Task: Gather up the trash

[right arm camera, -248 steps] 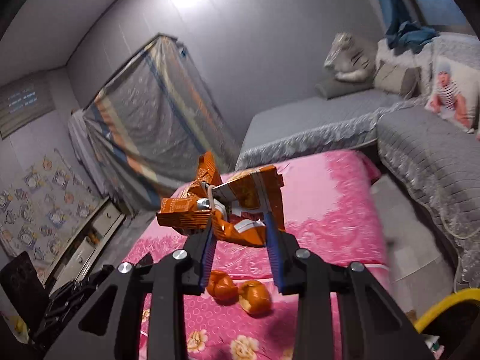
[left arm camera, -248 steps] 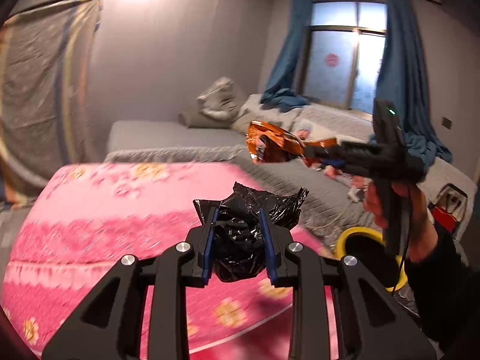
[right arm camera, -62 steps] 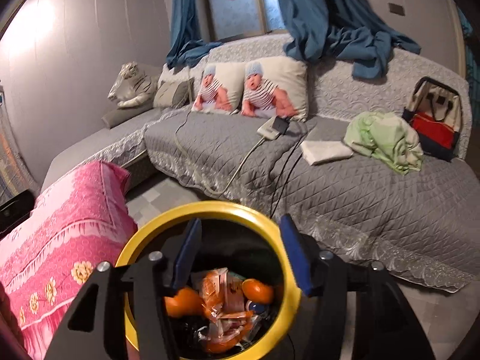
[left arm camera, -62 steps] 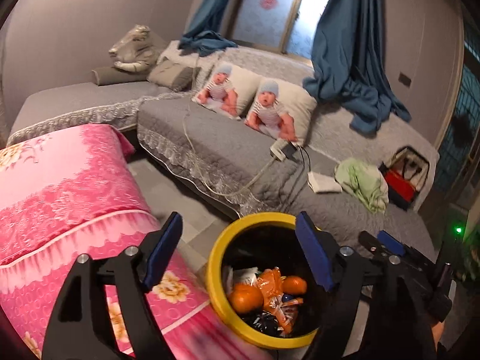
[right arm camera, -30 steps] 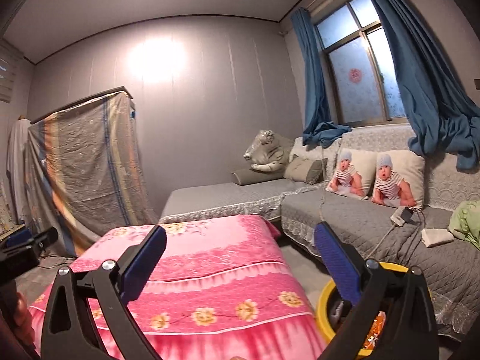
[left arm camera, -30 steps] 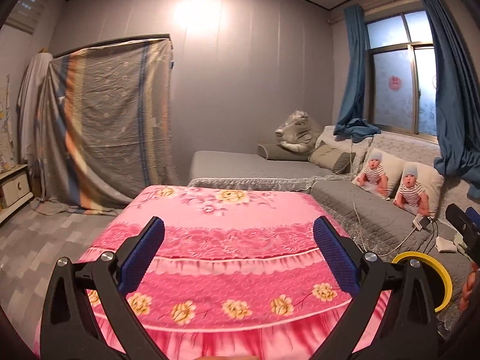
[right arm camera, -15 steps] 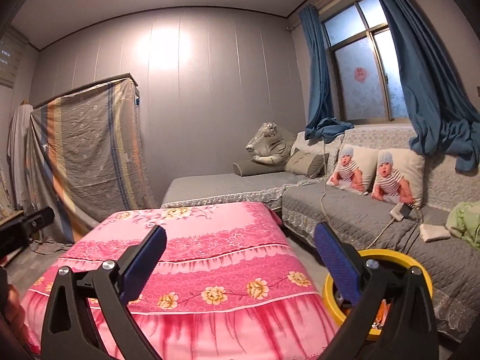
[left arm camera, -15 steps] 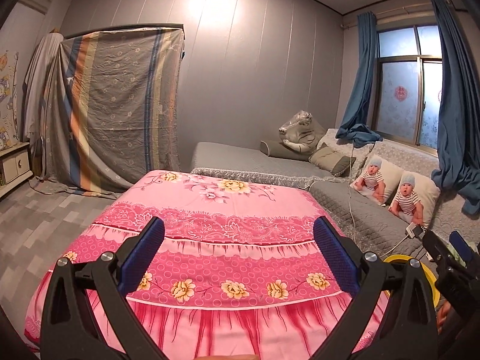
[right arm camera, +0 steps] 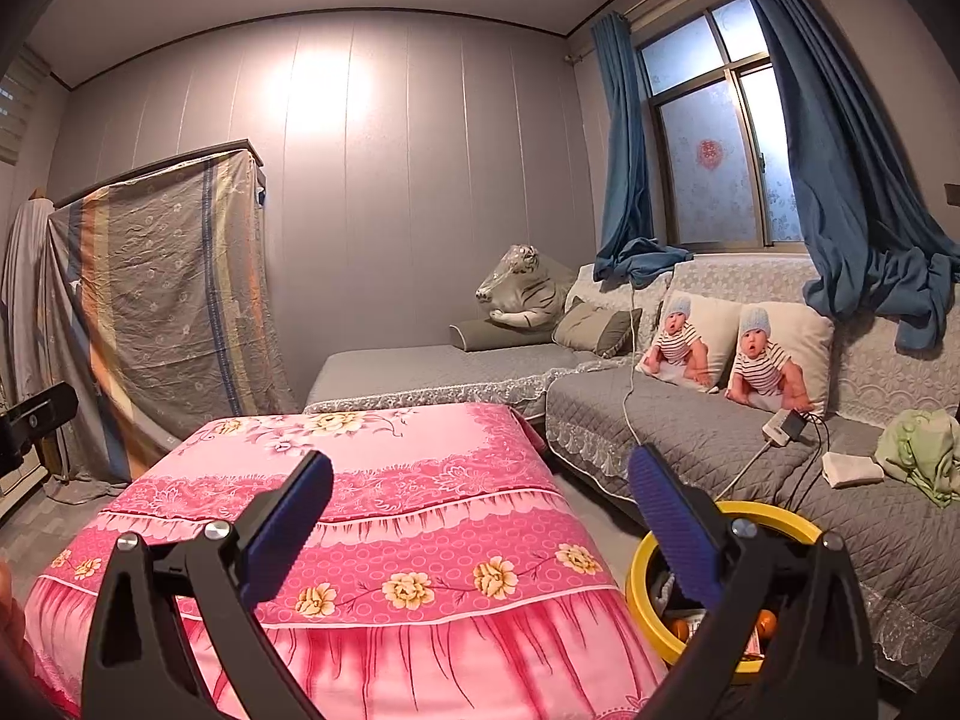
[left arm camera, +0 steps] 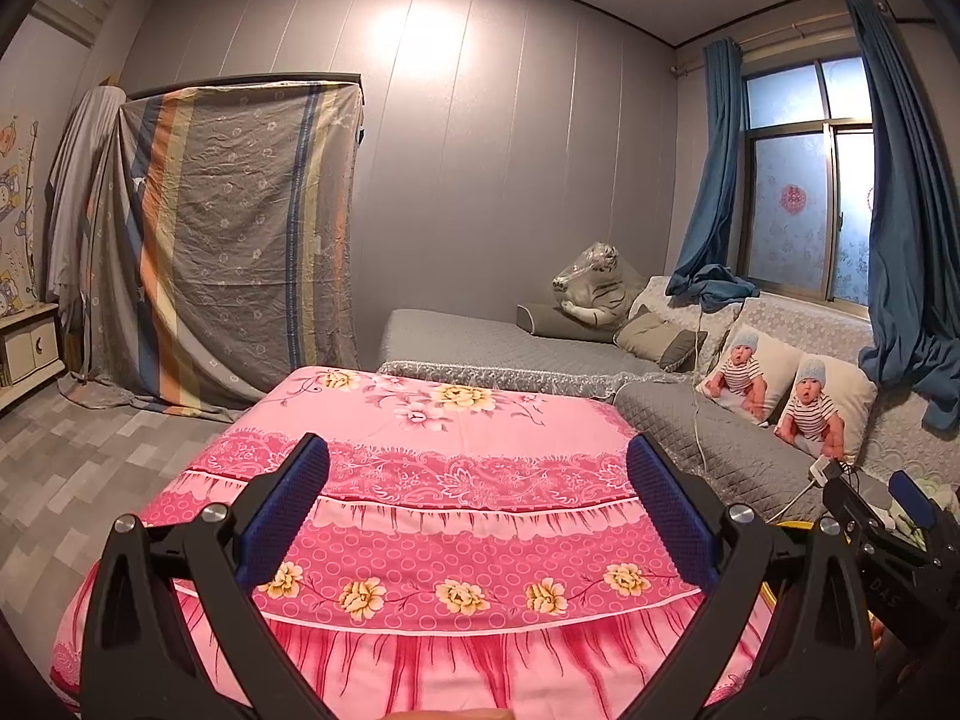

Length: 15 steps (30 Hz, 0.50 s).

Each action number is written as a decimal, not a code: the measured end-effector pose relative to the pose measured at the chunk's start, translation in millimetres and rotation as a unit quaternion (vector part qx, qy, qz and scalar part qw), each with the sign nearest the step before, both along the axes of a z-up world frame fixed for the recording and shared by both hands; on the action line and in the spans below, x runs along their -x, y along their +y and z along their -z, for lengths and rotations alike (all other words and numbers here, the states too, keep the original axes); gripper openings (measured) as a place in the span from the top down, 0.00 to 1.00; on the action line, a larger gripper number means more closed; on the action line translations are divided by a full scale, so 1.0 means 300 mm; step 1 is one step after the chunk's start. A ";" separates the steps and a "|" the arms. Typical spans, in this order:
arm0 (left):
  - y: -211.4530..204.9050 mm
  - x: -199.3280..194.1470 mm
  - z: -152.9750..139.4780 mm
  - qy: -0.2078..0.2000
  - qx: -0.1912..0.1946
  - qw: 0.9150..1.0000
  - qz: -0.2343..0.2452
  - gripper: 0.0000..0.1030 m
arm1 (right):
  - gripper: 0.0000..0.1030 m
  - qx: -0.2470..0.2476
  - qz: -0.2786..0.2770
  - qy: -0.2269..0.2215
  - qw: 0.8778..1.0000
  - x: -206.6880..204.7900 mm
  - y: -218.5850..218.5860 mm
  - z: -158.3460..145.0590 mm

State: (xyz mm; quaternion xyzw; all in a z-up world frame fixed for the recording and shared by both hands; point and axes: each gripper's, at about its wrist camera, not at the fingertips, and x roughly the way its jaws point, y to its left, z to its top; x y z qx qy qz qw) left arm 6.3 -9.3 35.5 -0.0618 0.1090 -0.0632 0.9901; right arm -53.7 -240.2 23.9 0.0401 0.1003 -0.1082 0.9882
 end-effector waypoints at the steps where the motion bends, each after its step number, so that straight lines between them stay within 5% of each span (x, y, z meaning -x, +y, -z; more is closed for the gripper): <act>1: 0.000 0.000 0.001 0.000 0.000 1.000 0.000 0.08 | 0.08 0.000 0.001 0.000 1.000 -0.001 -0.001 0.000; 15: -0.012 -0.007 -0.009 -0.004 0.001 1.000 0.006 0.08 | 0.08 -0.005 0.012 0.000 1.000 -0.004 -0.014 -0.002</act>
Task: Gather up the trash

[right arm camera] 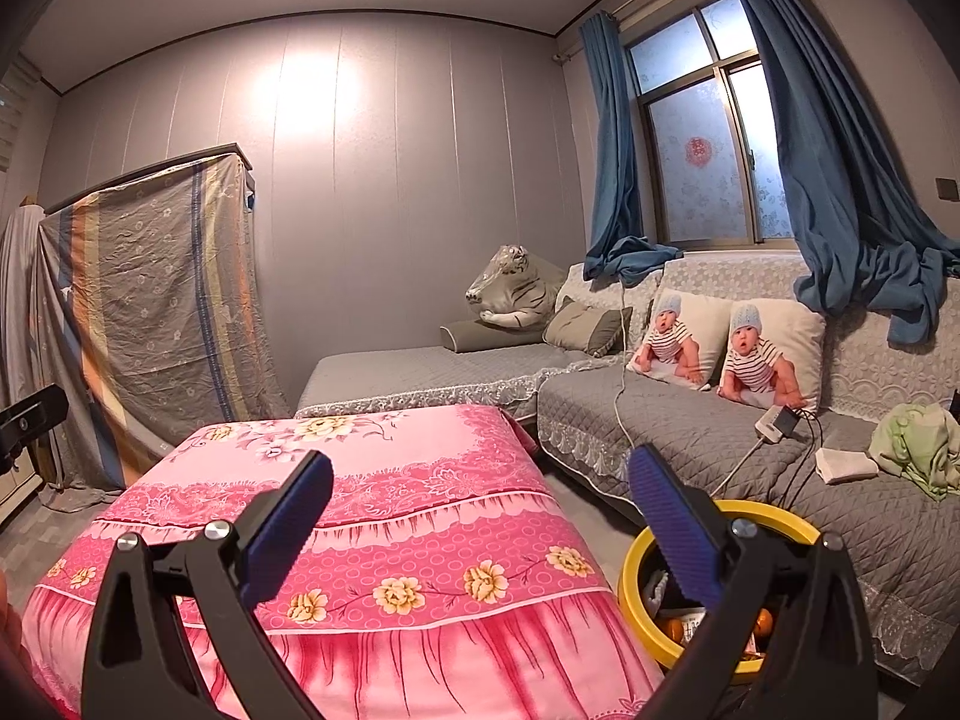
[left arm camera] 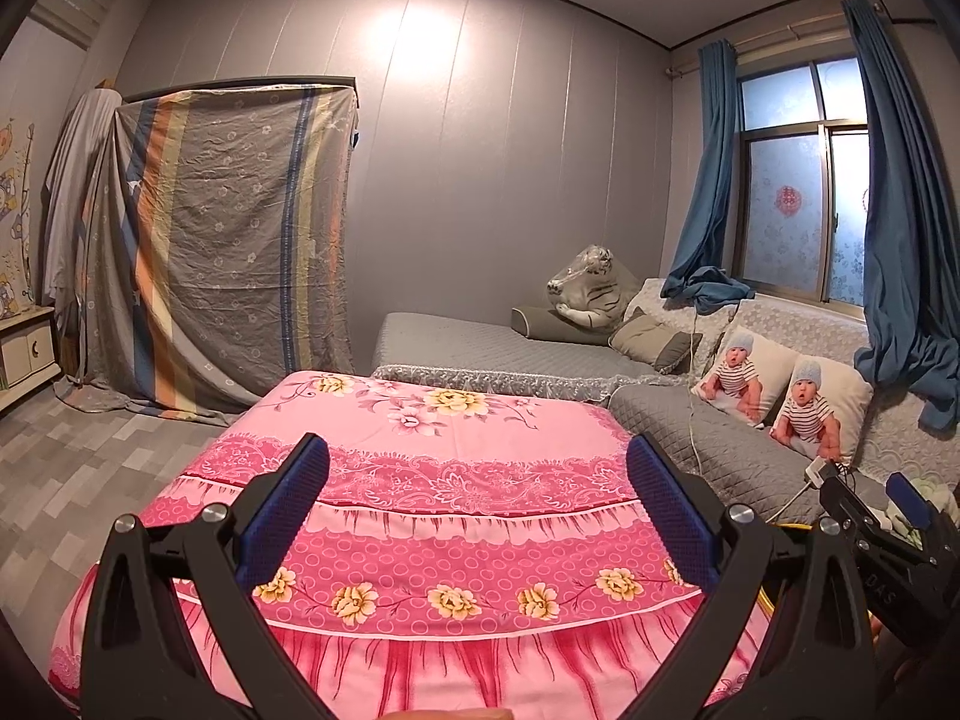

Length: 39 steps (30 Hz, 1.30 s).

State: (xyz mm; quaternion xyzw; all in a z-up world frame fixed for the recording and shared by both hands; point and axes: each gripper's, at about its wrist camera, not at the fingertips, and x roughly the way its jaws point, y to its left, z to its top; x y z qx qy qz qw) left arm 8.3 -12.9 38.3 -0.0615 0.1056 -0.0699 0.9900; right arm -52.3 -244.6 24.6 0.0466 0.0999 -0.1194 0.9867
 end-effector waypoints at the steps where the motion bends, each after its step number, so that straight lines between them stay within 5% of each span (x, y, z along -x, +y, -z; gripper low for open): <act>1: 0.000 0.001 0.000 0.000 0.000 1.000 0.000 0.08 | 0.08 0.000 0.001 0.001 1.000 -0.002 -0.001 0.000; 39: -0.020 -0.018 0.019 0.012 -0.003 1.000 0.008 0.08 | 0.08 -0.017 0.008 0.025 1.000 -0.023 -0.031 0.037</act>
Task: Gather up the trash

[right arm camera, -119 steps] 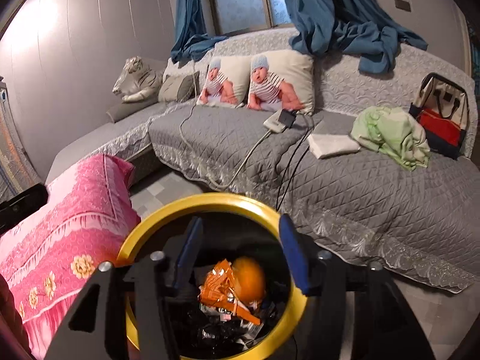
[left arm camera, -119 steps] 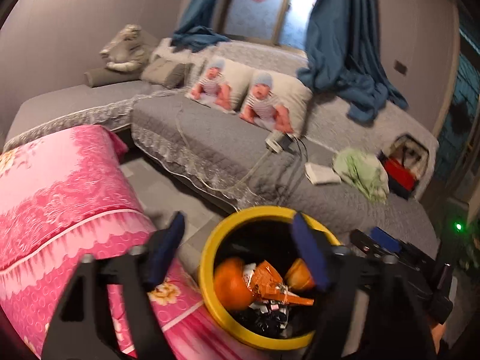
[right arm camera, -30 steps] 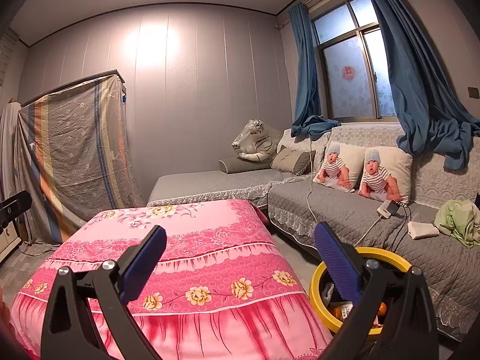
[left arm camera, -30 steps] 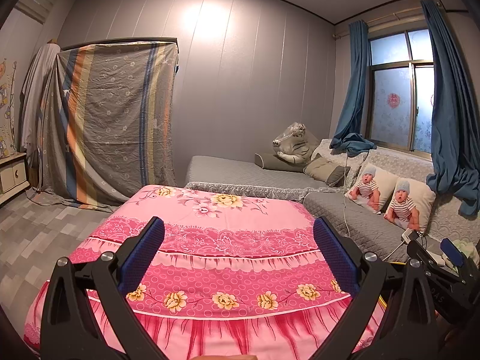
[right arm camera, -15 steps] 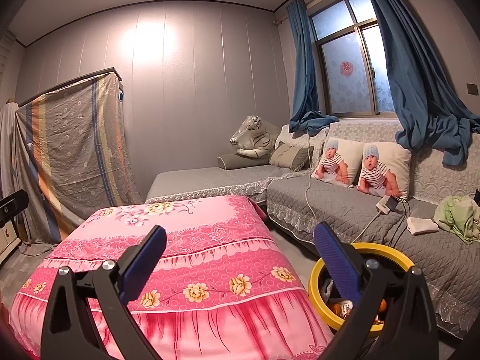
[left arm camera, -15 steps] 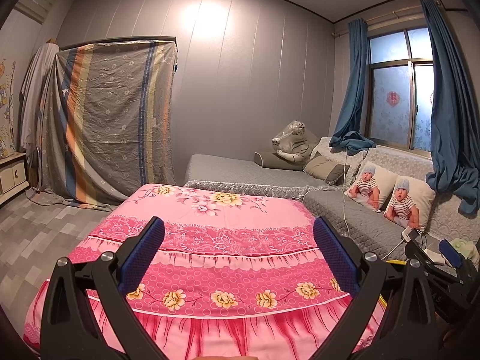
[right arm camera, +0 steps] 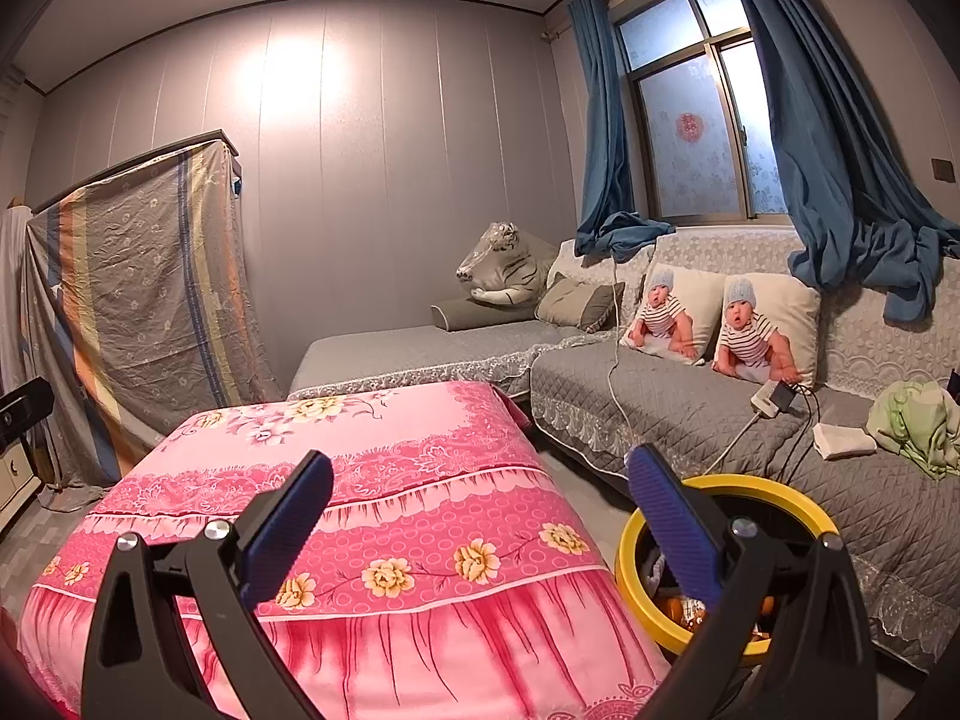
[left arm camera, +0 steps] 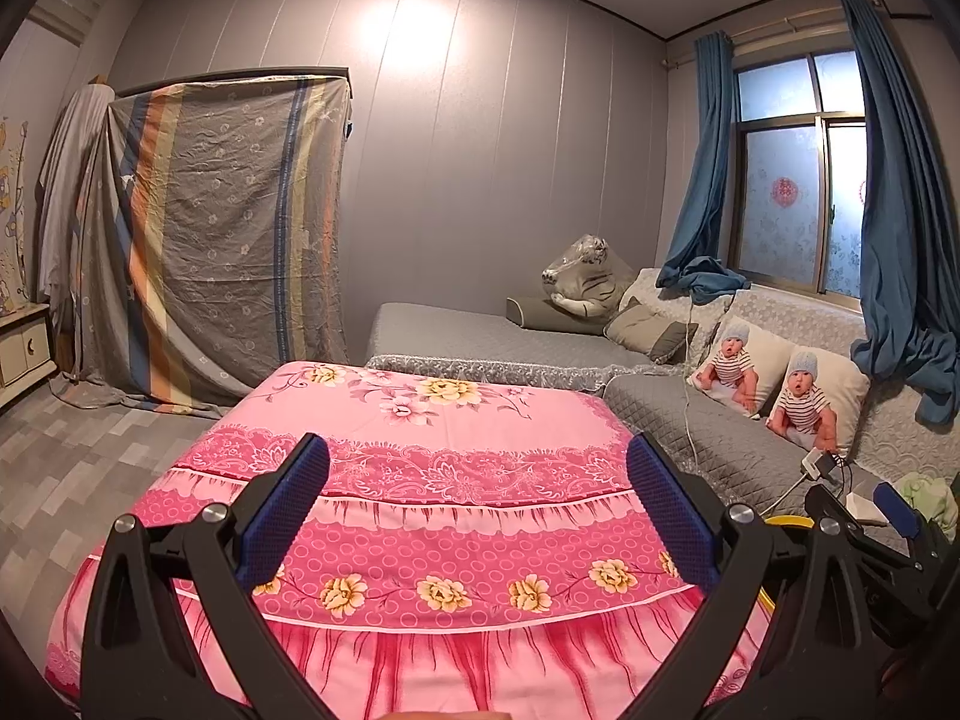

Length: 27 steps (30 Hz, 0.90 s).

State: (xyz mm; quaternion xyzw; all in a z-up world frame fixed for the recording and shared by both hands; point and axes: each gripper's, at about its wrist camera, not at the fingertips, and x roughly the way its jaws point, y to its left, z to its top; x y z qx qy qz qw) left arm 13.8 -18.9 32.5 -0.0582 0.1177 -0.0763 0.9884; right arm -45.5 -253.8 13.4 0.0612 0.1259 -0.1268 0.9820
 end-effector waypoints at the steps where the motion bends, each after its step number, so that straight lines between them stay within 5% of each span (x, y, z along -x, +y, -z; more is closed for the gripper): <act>1: -0.001 0.000 0.001 0.000 0.000 1.000 0.000 0.08 | 0.08 0.000 0.000 0.000 1.000 0.002 0.000 0.000; 27: -0.026 -0.020 0.024 0.010 -0.005 1.000 0.013 0.08 | 0.08 -0.008 0.003 0.011 1.000 -0.007 -0.013 0.023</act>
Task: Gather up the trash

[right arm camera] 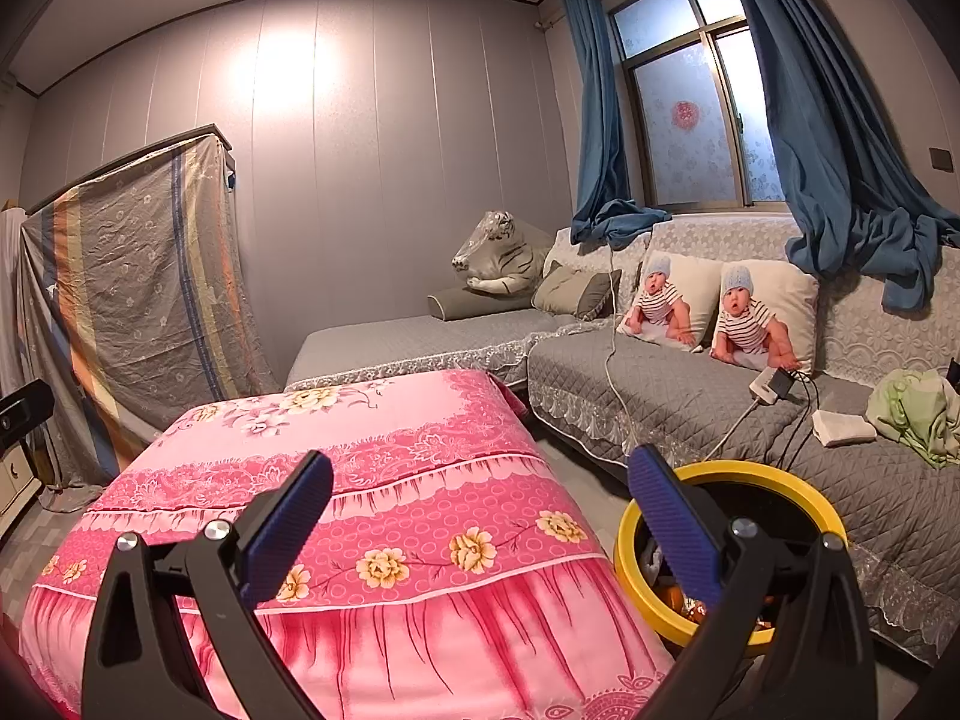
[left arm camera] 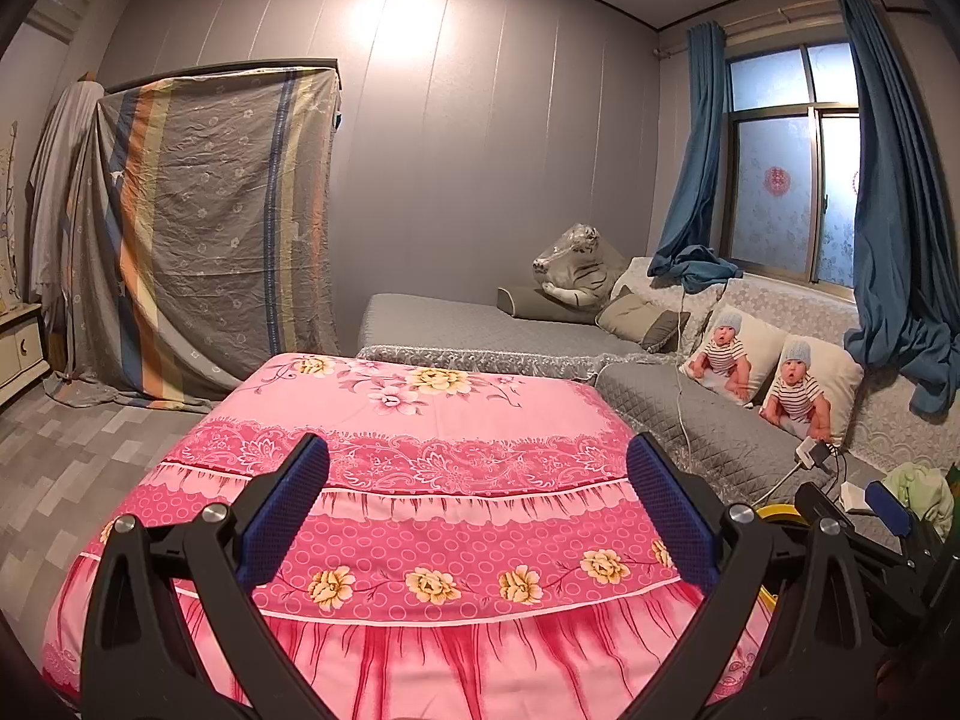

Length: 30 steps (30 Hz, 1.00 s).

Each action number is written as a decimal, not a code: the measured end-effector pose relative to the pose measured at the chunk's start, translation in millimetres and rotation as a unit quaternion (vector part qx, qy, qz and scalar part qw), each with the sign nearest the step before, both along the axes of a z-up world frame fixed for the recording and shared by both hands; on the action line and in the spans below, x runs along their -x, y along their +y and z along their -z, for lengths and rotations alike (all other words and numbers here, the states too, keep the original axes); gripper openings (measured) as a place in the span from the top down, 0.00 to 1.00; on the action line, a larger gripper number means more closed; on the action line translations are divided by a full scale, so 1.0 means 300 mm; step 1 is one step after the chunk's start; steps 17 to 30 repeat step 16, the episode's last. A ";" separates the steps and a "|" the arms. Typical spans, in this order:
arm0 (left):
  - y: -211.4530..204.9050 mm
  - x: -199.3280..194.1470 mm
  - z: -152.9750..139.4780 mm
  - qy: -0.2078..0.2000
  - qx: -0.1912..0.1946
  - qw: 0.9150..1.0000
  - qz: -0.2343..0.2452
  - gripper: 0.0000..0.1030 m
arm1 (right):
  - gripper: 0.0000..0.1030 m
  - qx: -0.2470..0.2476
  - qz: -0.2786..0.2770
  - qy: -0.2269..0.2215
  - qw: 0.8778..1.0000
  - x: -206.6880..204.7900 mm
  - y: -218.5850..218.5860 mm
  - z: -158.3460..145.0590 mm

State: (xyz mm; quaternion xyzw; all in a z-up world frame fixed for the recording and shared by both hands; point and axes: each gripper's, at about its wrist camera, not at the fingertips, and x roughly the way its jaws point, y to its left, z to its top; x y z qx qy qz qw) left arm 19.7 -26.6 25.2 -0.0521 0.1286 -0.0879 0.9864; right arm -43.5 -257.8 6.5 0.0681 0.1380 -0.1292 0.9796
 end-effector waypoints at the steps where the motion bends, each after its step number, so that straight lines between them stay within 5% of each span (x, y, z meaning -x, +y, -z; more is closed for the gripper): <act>1: 0.000 0.000 0.001 0.000 0.000 1.000 0.000 0.08 | 0.08 0.000 0.000 0.001 1.000 0.000 0.000 0.000; 30: -0.013 -0.005 0.001 0.002 -0.009 1.000 0.004 0.08 | 0.08 -0.002 0.001 0.003 1.000 -0.003 -0.001 0.009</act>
